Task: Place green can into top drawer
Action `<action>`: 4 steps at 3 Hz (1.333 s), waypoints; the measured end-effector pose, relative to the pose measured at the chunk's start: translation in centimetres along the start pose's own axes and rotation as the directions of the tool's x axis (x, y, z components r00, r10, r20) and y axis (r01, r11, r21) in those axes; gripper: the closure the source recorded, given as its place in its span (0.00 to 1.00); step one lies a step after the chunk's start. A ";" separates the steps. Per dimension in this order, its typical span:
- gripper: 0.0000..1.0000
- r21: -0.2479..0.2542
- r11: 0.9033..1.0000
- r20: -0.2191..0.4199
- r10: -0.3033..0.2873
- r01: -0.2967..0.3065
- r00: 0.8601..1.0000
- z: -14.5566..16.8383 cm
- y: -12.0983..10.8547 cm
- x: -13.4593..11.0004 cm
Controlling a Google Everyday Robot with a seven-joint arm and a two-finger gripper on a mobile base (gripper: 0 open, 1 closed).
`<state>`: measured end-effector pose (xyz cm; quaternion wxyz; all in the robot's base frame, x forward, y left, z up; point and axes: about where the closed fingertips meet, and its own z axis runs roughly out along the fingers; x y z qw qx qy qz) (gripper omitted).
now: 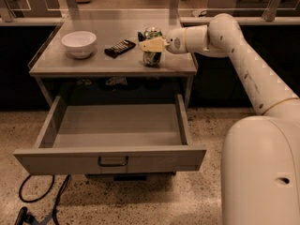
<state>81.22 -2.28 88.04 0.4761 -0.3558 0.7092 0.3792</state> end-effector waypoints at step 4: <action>1.00 -0.156 0.985 -0.172 -0.105 0.078 0.980 -18.7 17.6 6.3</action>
Offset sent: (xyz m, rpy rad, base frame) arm -0.3193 -0.0966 -0.0054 -0.1514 0.1587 0.2682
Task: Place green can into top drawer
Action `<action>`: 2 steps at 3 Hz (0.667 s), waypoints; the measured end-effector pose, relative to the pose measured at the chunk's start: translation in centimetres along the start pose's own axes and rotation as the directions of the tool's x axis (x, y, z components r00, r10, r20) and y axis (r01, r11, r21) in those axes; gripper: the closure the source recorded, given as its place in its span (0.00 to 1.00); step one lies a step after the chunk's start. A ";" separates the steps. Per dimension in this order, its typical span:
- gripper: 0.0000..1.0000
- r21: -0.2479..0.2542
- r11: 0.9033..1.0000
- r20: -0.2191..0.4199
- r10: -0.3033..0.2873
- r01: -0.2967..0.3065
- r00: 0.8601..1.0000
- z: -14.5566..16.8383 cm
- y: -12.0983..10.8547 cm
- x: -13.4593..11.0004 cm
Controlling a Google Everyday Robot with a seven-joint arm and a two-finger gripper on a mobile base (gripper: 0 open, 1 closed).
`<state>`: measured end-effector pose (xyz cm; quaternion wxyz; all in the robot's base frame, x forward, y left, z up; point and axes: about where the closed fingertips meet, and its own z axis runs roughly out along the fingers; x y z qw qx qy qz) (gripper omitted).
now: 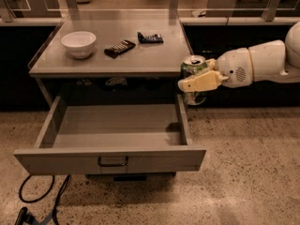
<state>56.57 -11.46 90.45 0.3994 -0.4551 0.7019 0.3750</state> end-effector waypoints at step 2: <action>1.00 0.059 0.986 0.036 -0.156 0.154 0.987 4.0 6.5 -2.1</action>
Offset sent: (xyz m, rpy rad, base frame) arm -0.1449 0.1786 -0.0418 -0.0256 -0.1955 0.1149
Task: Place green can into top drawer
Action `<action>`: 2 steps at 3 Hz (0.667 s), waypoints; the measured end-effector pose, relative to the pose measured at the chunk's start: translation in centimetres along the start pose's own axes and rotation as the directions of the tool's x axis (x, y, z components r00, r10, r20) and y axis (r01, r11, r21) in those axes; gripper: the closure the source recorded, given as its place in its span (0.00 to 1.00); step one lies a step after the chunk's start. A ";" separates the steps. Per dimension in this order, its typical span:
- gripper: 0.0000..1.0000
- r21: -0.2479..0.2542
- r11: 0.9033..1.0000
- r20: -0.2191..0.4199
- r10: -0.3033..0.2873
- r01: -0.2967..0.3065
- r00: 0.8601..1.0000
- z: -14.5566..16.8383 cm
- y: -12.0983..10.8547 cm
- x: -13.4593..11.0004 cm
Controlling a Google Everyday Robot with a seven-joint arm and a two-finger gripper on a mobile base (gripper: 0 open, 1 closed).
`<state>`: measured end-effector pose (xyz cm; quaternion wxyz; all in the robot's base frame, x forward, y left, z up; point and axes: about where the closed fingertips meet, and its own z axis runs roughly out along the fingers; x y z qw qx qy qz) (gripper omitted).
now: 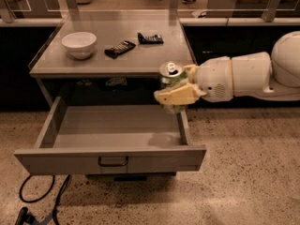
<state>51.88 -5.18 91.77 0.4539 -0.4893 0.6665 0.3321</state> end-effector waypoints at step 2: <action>1.00 -0.018 0.999 0.003 -0.041 0.041 0.999 9.4 8.2 -1.5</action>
Offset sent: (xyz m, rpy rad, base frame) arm -0.0362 0.0781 0.0076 0.0072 -0.0517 0.0319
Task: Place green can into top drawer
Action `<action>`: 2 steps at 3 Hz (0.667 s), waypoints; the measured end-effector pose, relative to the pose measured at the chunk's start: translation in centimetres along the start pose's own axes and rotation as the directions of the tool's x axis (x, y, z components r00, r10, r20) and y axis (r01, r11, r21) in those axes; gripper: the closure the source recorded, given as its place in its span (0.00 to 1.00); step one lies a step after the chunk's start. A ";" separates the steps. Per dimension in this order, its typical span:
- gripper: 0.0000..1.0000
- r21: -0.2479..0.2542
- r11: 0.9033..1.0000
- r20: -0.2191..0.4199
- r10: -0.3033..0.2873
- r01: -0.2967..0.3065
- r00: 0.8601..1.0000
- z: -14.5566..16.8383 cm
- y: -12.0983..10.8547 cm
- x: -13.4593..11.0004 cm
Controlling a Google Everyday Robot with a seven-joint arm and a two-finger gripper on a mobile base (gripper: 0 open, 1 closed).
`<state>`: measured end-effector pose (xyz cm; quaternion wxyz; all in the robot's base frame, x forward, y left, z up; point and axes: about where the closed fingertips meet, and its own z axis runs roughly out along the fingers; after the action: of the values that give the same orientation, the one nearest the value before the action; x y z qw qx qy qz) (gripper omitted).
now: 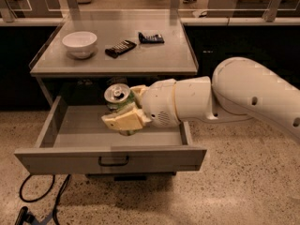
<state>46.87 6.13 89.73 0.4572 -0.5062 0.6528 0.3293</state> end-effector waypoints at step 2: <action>1.00 0.109 0.993 -0.152 0.062 -0.046 0.986 0.1 -1.5 7.0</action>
Offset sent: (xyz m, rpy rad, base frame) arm 0.0657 -0.0400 -0.1454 -0.3145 -0.0036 -0.3474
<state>47.81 3.28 83.20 0.4219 -0.4877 0.7163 0.2666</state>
